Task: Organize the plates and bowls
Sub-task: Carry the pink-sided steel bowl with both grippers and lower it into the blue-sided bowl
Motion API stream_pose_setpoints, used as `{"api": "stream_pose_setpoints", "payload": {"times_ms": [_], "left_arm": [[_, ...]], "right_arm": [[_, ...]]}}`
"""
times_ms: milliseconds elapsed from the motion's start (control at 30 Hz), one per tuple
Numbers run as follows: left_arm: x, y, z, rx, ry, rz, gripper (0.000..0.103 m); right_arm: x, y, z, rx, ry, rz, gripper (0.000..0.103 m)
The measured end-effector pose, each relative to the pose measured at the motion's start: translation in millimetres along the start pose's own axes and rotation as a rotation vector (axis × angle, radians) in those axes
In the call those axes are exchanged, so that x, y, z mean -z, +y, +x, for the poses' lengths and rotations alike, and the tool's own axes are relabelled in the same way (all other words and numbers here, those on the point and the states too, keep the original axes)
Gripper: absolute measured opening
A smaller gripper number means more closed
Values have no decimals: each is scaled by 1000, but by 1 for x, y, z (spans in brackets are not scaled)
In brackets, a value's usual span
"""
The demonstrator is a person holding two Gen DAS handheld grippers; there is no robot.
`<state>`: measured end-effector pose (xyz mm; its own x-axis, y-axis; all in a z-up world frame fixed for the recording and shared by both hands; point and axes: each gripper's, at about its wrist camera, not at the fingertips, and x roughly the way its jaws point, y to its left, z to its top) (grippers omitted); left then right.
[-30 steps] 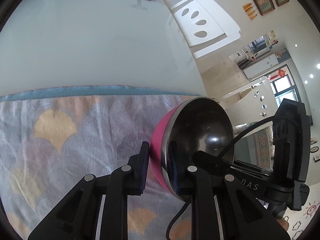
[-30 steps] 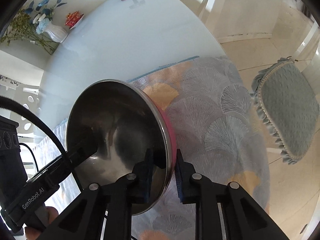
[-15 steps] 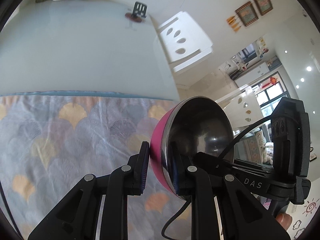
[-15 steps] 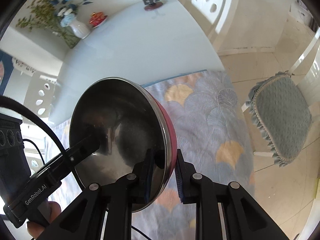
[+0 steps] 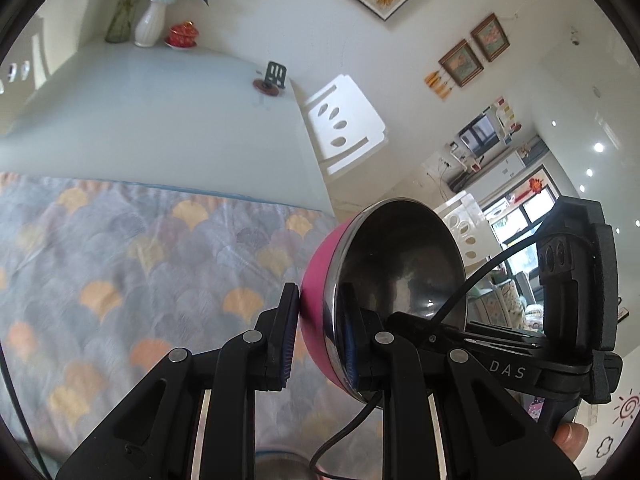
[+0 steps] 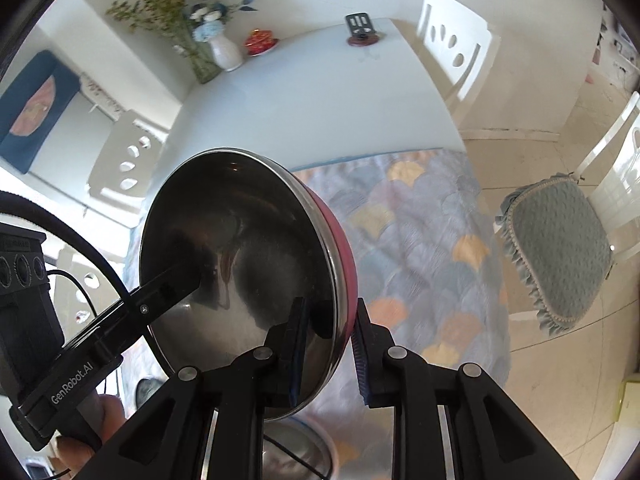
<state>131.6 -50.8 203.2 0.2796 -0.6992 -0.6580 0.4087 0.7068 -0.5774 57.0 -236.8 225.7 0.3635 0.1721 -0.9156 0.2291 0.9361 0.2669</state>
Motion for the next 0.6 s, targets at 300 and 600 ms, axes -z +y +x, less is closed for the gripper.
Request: {"api": "stream_pose_setpoints", "payload": {"times_ms": [300,600], "left_arm": [[50,4,-58,17,-22,-23,17],[111,18,-69,6,33,-52,17]], "right_arm": [[71,24,-20,-71,40,27,22],[142,39,-9,1,94,11,24]]}}
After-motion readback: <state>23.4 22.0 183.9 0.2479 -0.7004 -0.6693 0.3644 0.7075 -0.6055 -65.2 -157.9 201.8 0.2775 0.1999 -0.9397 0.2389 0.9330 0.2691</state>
